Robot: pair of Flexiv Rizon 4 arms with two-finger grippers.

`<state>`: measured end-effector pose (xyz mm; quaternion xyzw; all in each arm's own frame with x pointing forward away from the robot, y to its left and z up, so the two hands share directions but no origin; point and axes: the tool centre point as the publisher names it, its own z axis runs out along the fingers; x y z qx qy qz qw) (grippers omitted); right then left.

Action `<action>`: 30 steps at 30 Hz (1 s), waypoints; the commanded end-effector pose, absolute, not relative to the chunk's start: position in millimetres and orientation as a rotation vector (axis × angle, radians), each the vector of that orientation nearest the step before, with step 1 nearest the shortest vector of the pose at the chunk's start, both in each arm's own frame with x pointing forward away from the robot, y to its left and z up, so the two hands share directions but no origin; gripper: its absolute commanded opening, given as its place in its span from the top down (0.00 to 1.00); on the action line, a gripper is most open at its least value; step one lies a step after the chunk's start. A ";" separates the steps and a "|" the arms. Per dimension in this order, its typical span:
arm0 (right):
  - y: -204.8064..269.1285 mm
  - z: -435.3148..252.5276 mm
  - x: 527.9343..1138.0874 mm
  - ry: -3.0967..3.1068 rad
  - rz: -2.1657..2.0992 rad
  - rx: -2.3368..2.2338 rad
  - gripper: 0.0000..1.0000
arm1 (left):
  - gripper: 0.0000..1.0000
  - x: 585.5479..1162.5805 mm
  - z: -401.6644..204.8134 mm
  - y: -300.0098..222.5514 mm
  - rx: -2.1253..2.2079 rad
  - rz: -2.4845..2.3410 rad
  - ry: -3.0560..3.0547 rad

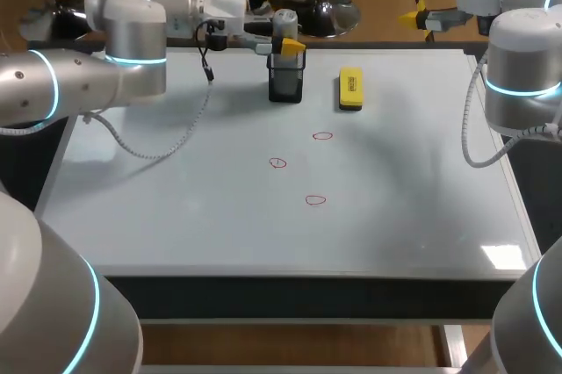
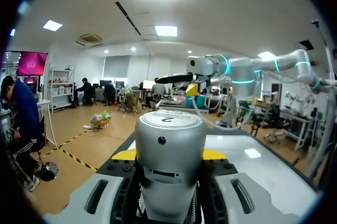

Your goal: Pick up the inspection probe, press it on each red-marked spot on the whiteboard one by one, put down the probe, pick up the eraser, and wipe off all the red marks.

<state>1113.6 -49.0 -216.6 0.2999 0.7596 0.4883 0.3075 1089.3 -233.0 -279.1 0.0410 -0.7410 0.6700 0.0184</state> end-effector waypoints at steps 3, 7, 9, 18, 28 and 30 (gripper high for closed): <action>-49.3 -216.5 1114.0 2.011 1.291 0.793 0.00 | 1.00 1083.7 -262.8 -231.9 0.117 2.093 -2.324; -49.3 -216.5 1114.0 2.011 1.291 0.793 0.00 | 1.00 1084.4 -249.7 -232.4 0.107 2.090 -2.346; -49.3 -216.5 1114.0 2.011 1.291 0.793 0.00 | 1.00 1084.7 -242.2 -232.2 0.103 2.091 -2.355; -49.3 -216.5 1114.0 2.011 1.291 0.793 0.00 | 1.00 1087.1 -206.4 -229.8 0.116 2.102 -2.385; -49.3 -216.5 1114.0 2.011 1.291 0.793 0.00 | 1.00 1085.4 -165.8 -223.9 0.116 2.143 -2.383; -49.3 -216.5 1114.0 2.011 1.291 0.793 0.00 | 1.00 1084.0 -158.6 -220.0 0.118 2.153 -2.376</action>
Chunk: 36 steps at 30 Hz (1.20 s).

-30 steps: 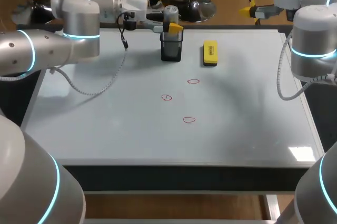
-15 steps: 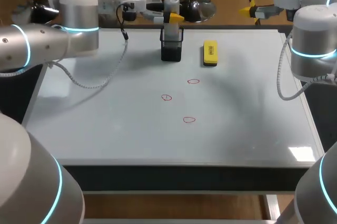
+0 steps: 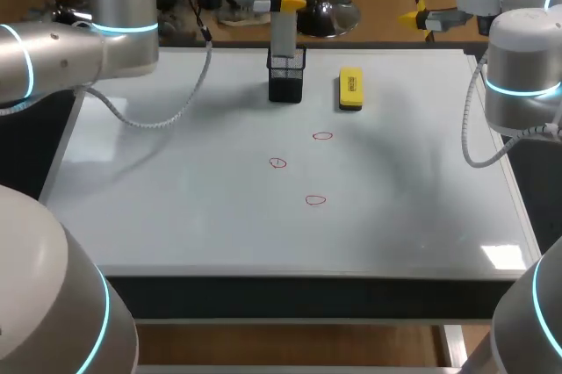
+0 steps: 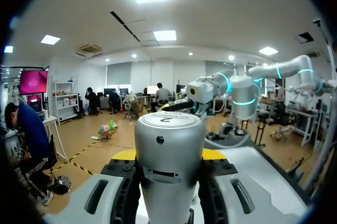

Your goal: Pick up the inspection probe, press it on each red-marked spot on the whiteboard one by one, put down the probe, pick up the eraser, and wipe off all the red marks.

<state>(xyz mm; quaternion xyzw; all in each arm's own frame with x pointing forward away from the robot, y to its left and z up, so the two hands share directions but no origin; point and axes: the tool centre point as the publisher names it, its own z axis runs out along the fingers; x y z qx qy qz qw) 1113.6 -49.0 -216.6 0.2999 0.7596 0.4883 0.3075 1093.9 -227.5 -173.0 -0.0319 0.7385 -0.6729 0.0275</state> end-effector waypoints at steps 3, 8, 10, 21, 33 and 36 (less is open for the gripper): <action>-49.3 -216.5 1114.0 2.011 1.291 0.793 0.00 | 1.00 1080.4 -147.8 -211.1 -0.106 -2.075 2.253; -49.3 -216.5 1114.0 2.011 1.291 0.793 0.00 | 1.00 1073.7 -137.0 -189.9 -0.120 -2.065 2.224; -49.3 -216.5 1114.0 2.011 1.291 0.793 0.00 | 1.00 1071.0 -136.1 -179.9 -0.128 -2.048 2.222; -49.3 -216.5 1114.0 2.011 1.291 0.793 0.00 | 1.00 1053.4 -140.6 -121.3 -0.217 -1.990 2.185; -49.3 -216.5 1114.0 2.011 1.291 0.793 0.00 | 1.00 1037.3 -158.6 -60.1 -0.277 -1.940 2.167; -49.3 -216.5 1114.0 2.011 1.291 0.793 0.00 | 1.00 1035.0 -163.5 -48.1 -0.286 -1.927 2.153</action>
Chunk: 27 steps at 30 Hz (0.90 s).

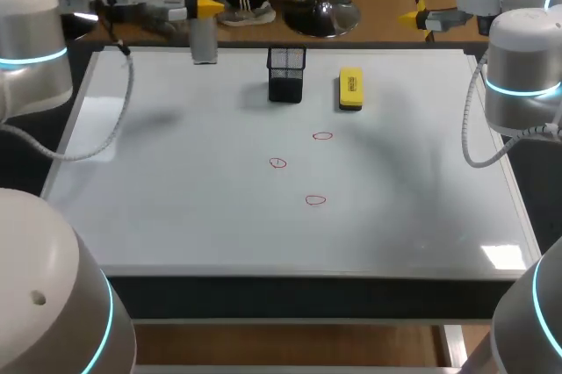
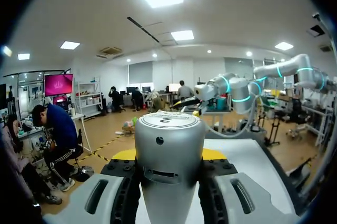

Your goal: Pick up the inspection probe, press it on each red-marked spot on the whiteboard one by one, put down the probe, pick up the eraser, and wipe off all the red marks.

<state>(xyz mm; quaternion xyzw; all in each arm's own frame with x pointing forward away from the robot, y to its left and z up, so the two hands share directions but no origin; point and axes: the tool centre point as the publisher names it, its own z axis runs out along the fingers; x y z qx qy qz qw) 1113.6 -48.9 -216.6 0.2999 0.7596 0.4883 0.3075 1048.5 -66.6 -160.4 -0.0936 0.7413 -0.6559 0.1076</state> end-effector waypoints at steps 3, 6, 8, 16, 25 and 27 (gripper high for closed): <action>-49.3 -216.5 1114.0 2.011 1.291 0.793 0.00 | 1.00 1033.1 -168.7 -39.0 -0.294 -1.909 2.147; -49.3 -216.5 1114.0 2.011 1.291 0.793 0.00 | 1.00 1031.6 -176.6 -29.8 -0.327 -1.889 2.153; -49.3 -216.5 1114.0 2.011 1.291 0.793 0.00 | 1.00 1029.9 -181.8 -23.5 -0.341 -1.896 2.149; -49.3 -216.5 1114.0 2.011 1.291 0.793 0.00 | 1.00 1022.7 -202.1 -2.1 -0.415 -1.846 2.176; -49.3 -216.5 1114.0 2.011 1.291 0.793 0.00 | 1.00 1016.2 -208.7 12.7 -0.466 -1.821 2.148; -49.3 -216.5 1114.0 2.011 1.291 0.793 0.00 | 1.00 1016.2 -208.7 12.7 -0.466 -1.821 2.148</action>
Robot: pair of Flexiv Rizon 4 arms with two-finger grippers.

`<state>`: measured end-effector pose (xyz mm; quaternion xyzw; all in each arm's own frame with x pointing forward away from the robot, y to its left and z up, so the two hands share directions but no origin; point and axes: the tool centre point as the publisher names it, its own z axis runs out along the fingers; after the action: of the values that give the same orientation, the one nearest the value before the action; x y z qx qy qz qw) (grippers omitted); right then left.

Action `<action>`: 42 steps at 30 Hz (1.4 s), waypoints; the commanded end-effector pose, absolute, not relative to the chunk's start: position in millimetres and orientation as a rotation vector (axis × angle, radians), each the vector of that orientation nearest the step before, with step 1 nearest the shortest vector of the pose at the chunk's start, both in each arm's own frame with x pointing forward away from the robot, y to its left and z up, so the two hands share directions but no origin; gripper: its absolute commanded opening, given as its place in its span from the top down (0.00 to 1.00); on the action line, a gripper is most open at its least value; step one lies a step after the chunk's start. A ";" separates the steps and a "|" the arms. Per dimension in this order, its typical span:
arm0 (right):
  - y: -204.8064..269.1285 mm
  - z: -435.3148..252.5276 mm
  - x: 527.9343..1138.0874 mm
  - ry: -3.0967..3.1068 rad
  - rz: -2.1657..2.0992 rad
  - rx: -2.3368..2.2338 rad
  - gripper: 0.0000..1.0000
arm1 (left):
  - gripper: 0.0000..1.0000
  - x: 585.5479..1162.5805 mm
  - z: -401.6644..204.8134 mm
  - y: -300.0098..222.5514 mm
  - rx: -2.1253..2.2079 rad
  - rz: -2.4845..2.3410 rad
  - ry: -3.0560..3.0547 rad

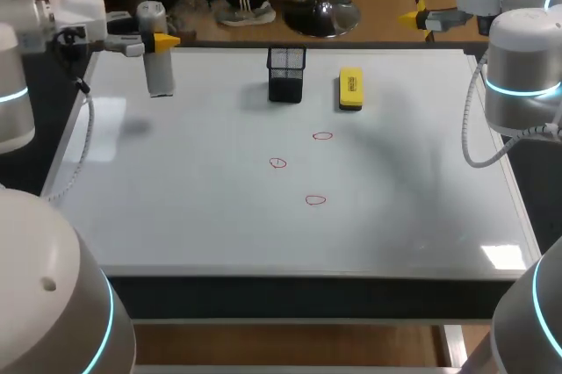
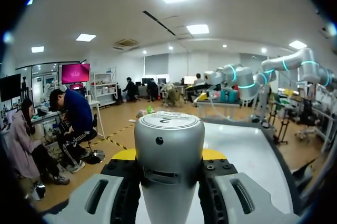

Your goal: Pick up the inspection probe, press it on each red-marked spot on the whiteboard one by one, put down the probe, pick up the eraser, and wipe off all the red marks.

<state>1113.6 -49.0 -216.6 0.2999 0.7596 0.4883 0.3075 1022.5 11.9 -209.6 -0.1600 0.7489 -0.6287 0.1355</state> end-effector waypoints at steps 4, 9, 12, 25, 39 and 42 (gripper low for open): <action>-49.3 -216.5 1114.0 2.011 1.291 0.793 0.00 | 1.00 1016.2 -208.7 12.7 -0.466 -1.821 2.148; -49.3 -216.5 1114.0 2.011 1.291 0.793 0.00 | 1.00 1016.2 -208.7 12.7 -0.466 -1.821 2.148; -49.3 -216.5 1114.0 2.011 1.291 0.793 0.00 | 1.00 1016.2 -208.7 12.7 -0.466 -1.821 2.148; -49.3 -216.5 1114.0 2.011 1.291 0.793 0.00 | 1.00 1016.2 -208.7 12.7 -0.466 -1.821 2.148; -11.8 -257.2 1107.6 2.684 0.646 -0.017 0.00 | 1.00 1016.2 -208.7 12.7 -0.466 -1.821 2.148; -6.8 -262.8 1107.5 2.748 0.553 -0.157 0.00 | 1.00 1016.2 -208.7 12.7 -0.466 -1.821 2.148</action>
<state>1099.8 -9.7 -264.4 0.1326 0.8579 0.4060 0.2856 1016.3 13.2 -209.3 -0.1616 0.7454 -0.6310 0.1420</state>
